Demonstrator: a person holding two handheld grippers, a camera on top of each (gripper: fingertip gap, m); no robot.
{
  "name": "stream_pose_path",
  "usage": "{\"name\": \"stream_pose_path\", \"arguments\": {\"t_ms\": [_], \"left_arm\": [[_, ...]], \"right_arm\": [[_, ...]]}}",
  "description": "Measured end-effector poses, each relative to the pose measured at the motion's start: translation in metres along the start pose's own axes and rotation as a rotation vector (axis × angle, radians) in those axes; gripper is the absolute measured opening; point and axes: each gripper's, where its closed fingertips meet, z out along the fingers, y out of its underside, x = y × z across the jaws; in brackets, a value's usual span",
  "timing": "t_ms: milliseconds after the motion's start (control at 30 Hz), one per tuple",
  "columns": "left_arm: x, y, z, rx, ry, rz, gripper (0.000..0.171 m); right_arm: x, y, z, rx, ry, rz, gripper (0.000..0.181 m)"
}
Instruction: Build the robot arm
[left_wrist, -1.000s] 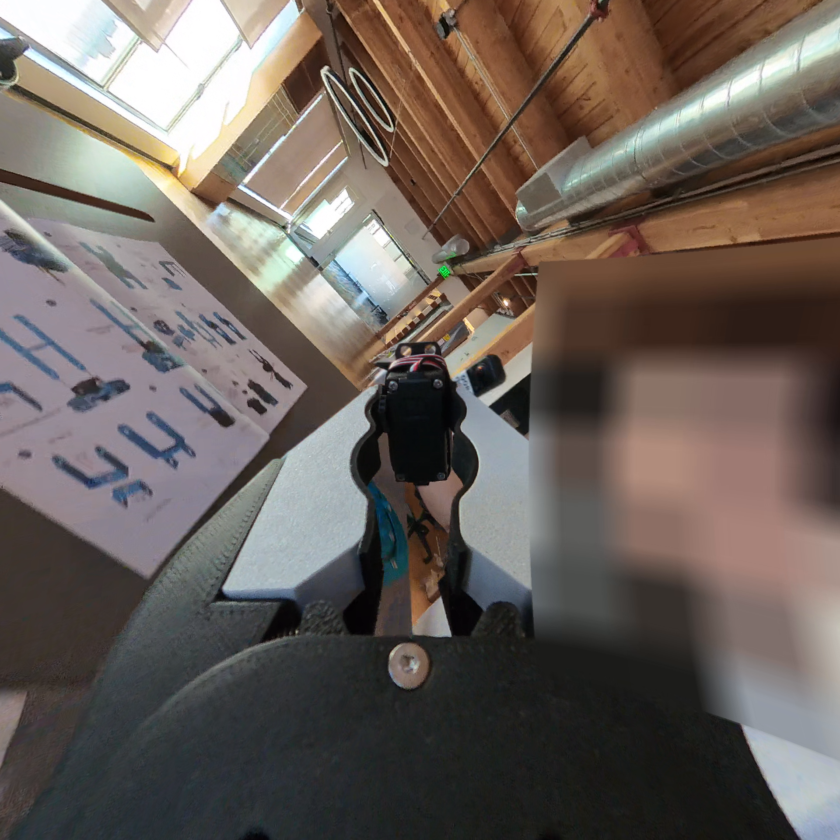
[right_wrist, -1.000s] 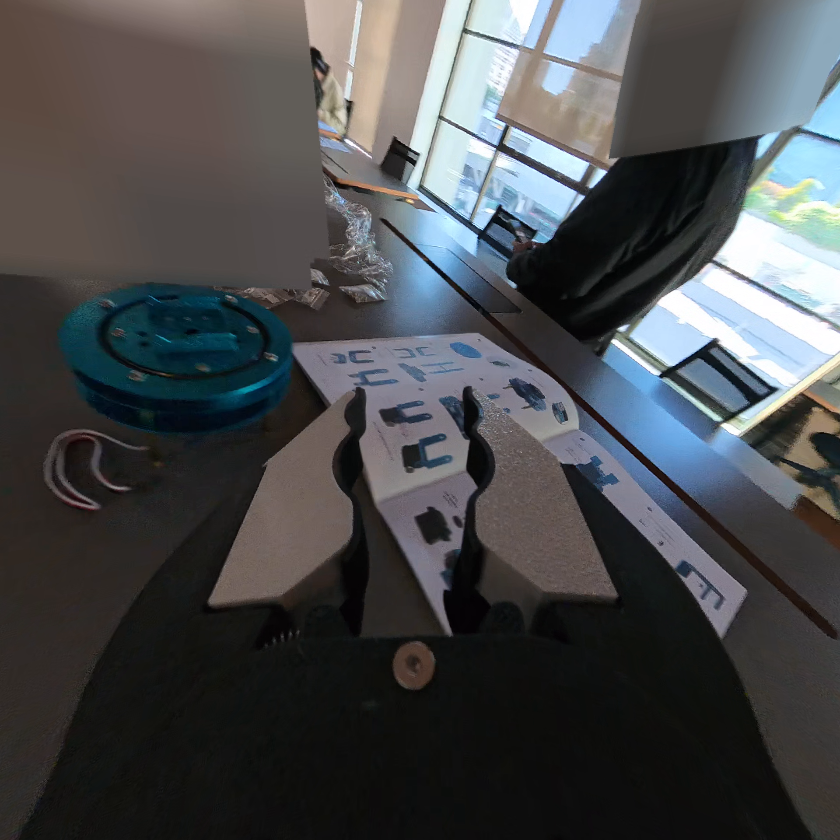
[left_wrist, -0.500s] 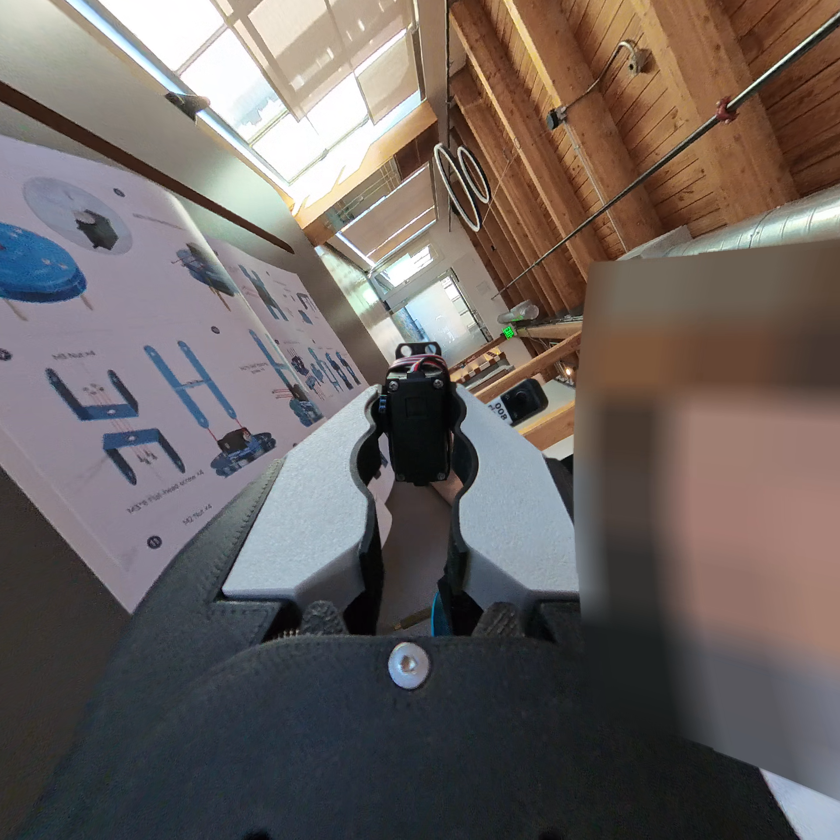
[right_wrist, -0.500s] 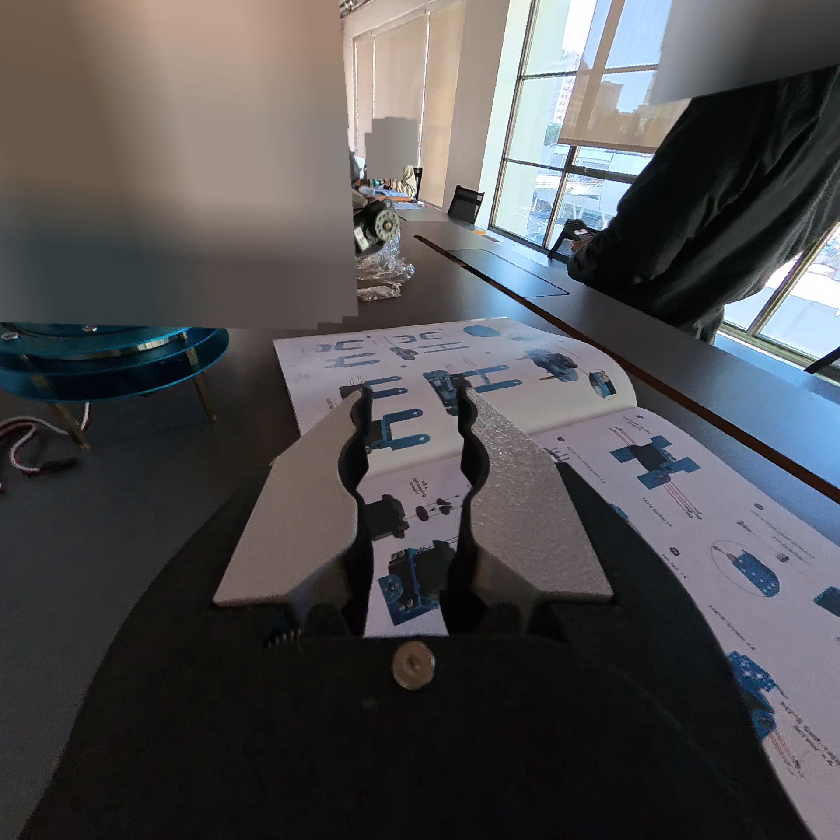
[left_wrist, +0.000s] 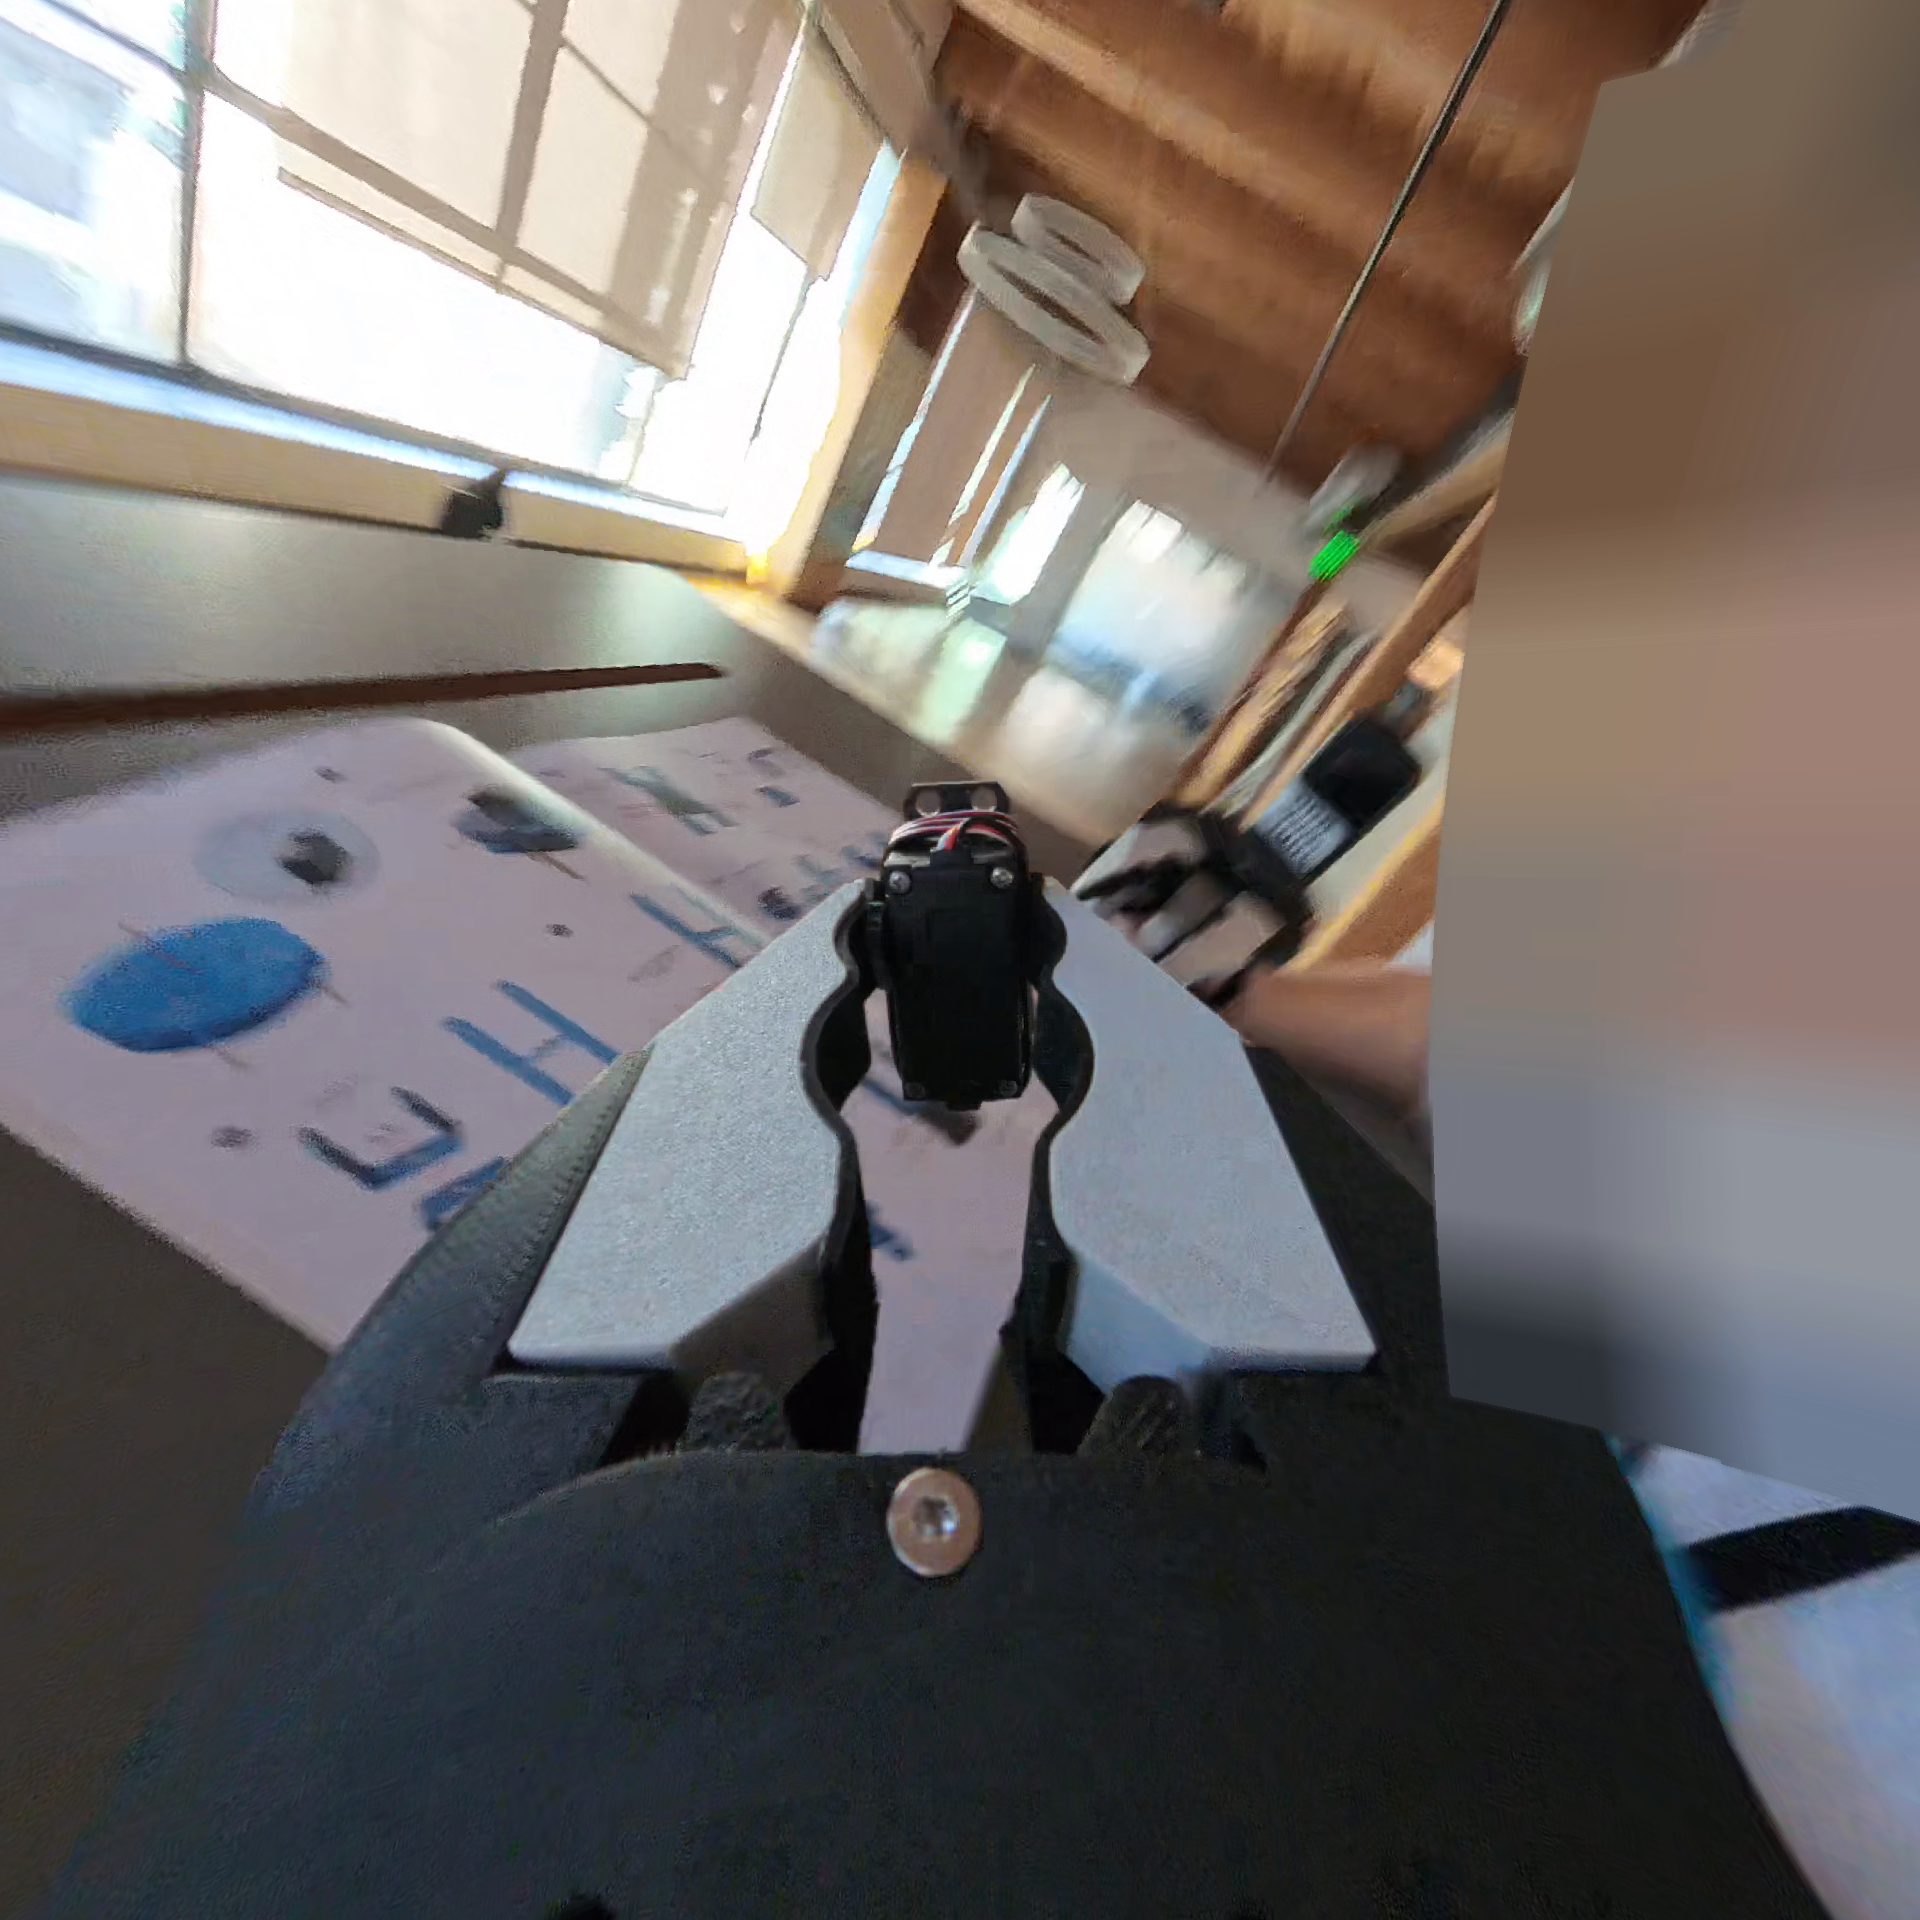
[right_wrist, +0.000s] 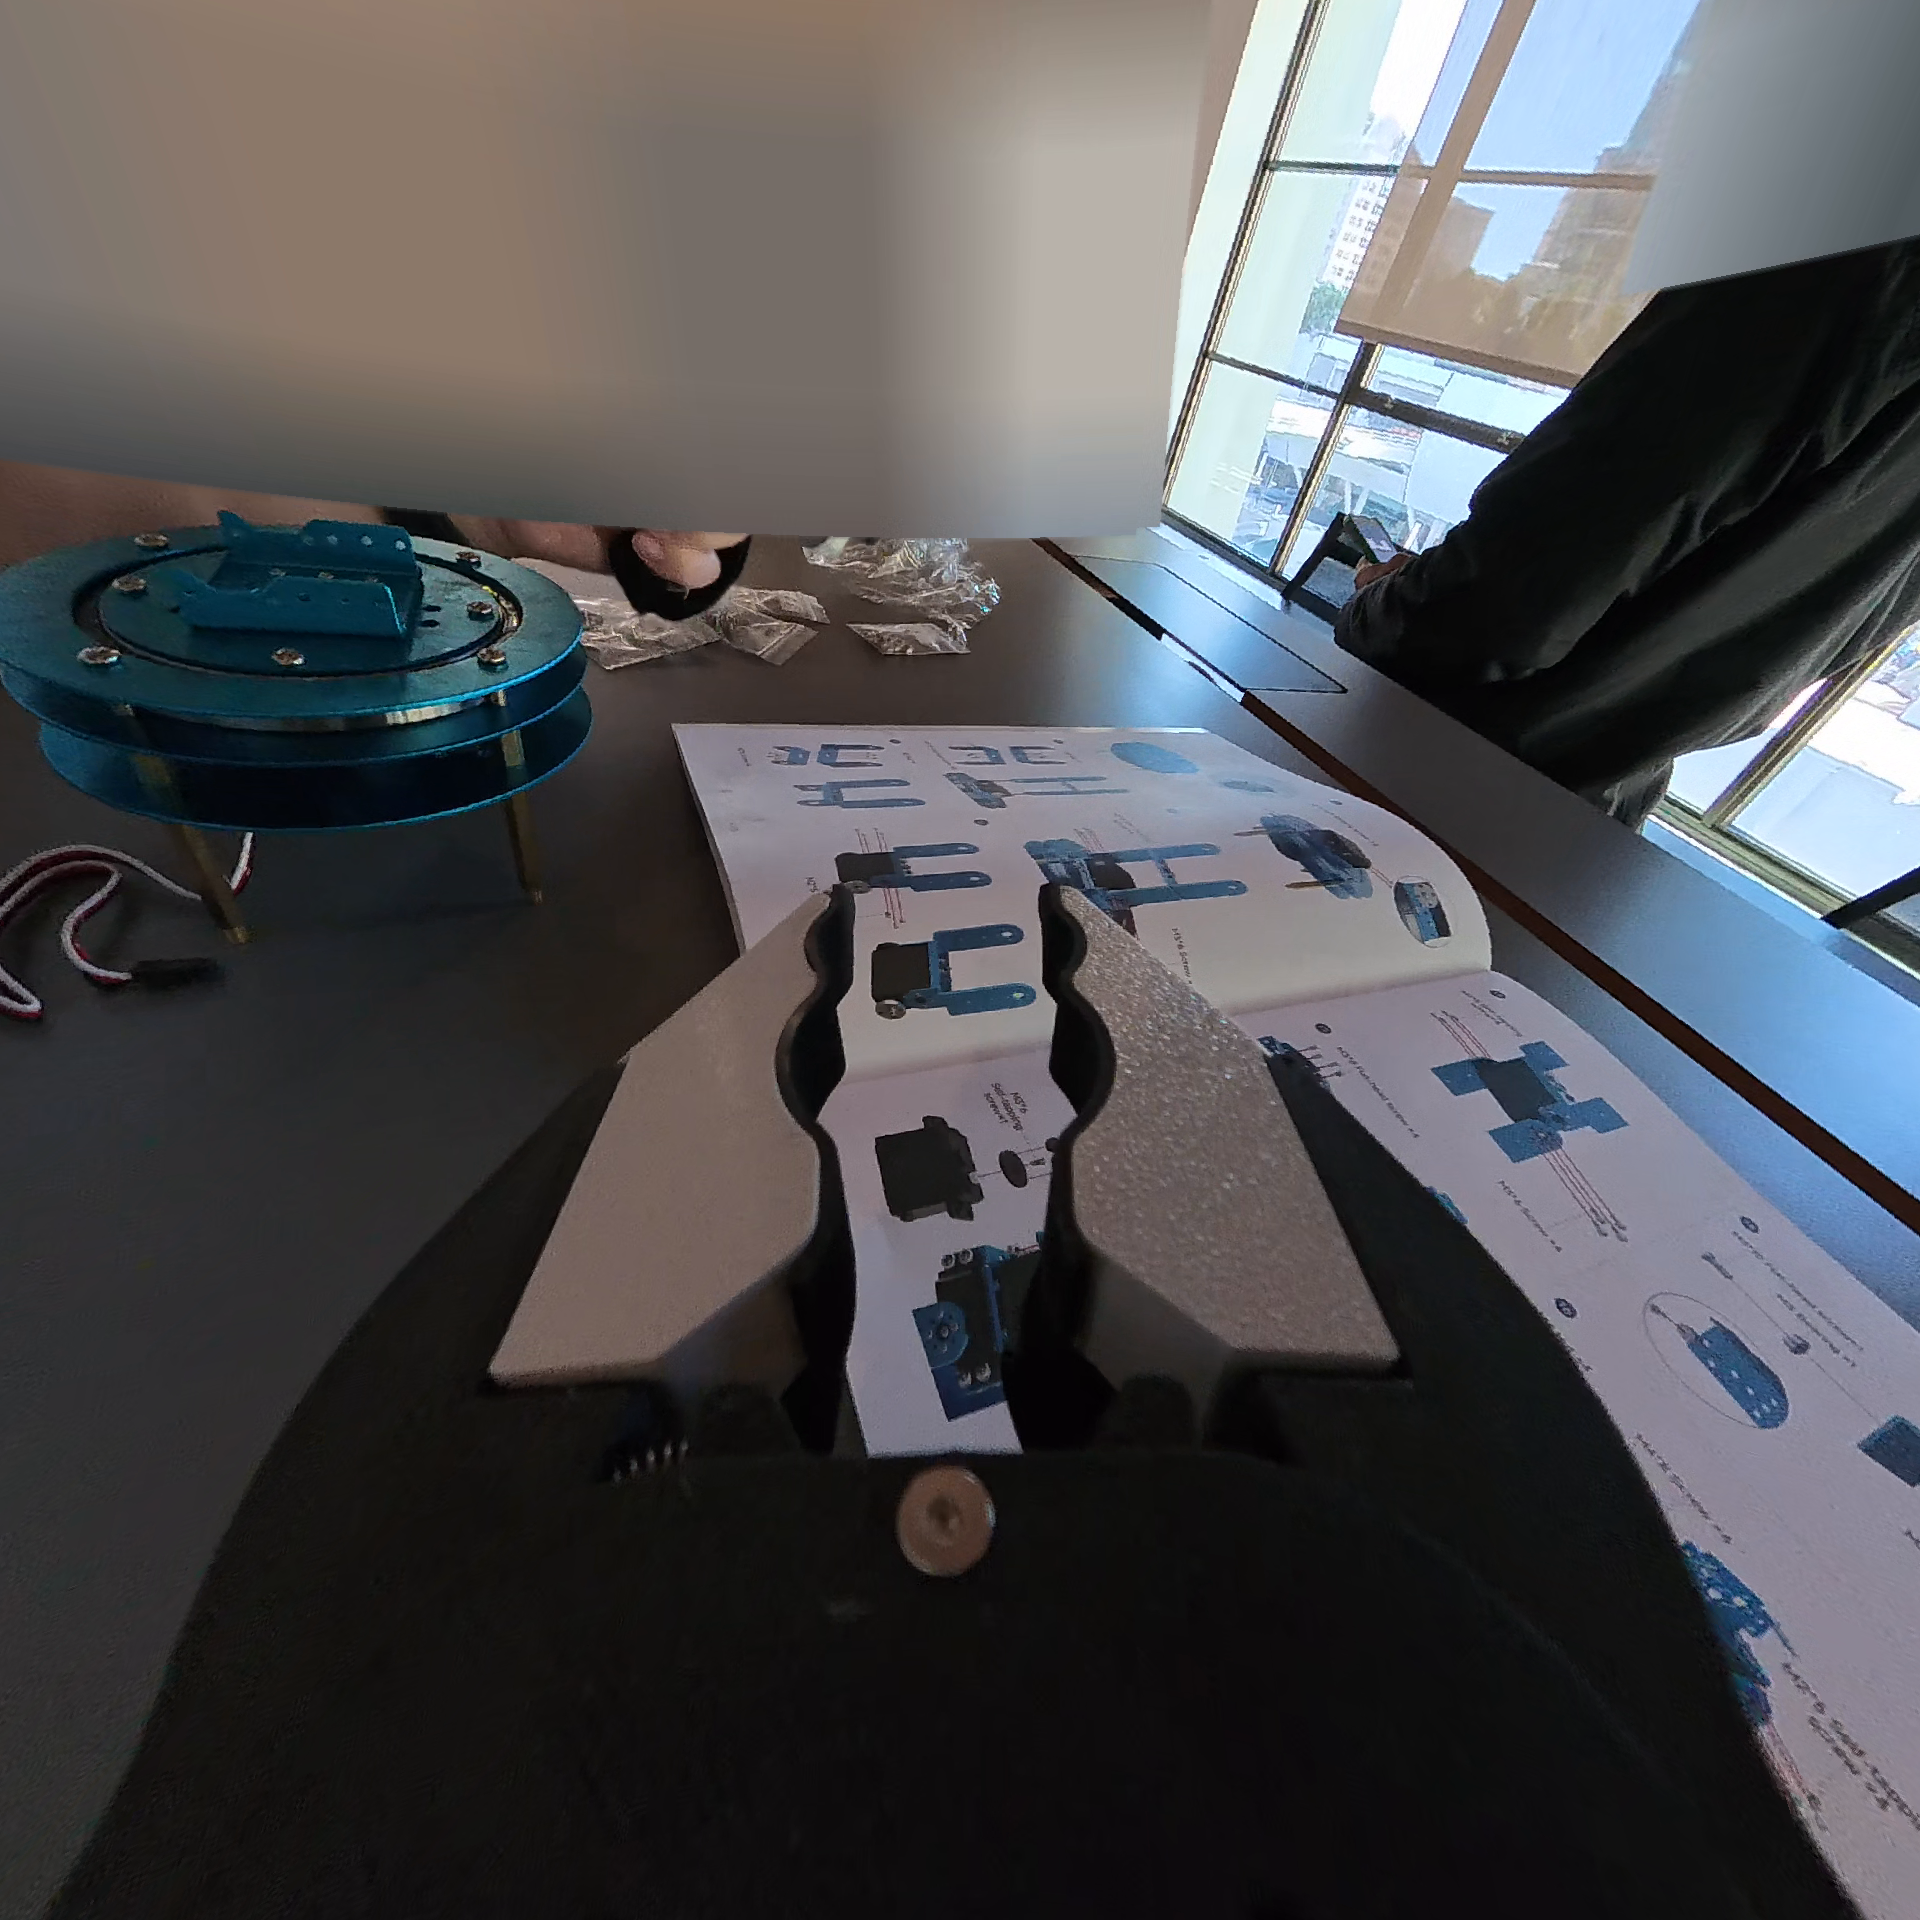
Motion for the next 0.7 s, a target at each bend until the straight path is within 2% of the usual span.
{"name": "stream_pose_path", "arguments": {"t_ms": [33,167,233,300,700], "left_arm": [[0.001,0.003,0.001,-0.045,-0.056,0.131,0.025],[0.004,0.011,0.000,-0.187,-0.245,0.598,0.025],[0.006,0.012,0.001,-0.221,-0.311,0.758,0.025],[0.012,0.013,0.002,-0.238,-0.335,0.845,0.025],[0.016,0.010,0.003,-0.187,-0.324,0.762,0.025]], "right_arm": [[0.001,0.000,0.000,0.003,0.000,0.005,0.034],[0.003,-0.001,-0.001,0.010,0.004,0.023,0.034],[0.003,-0.001,0.000,0.012,0.003,0.027,0.034],[0.003,-0.001,0.000,0.011,0.003,0.027,0.034],[0.001,-0.003,-0.001,0.021,0.001,0.029,0.033]]}}
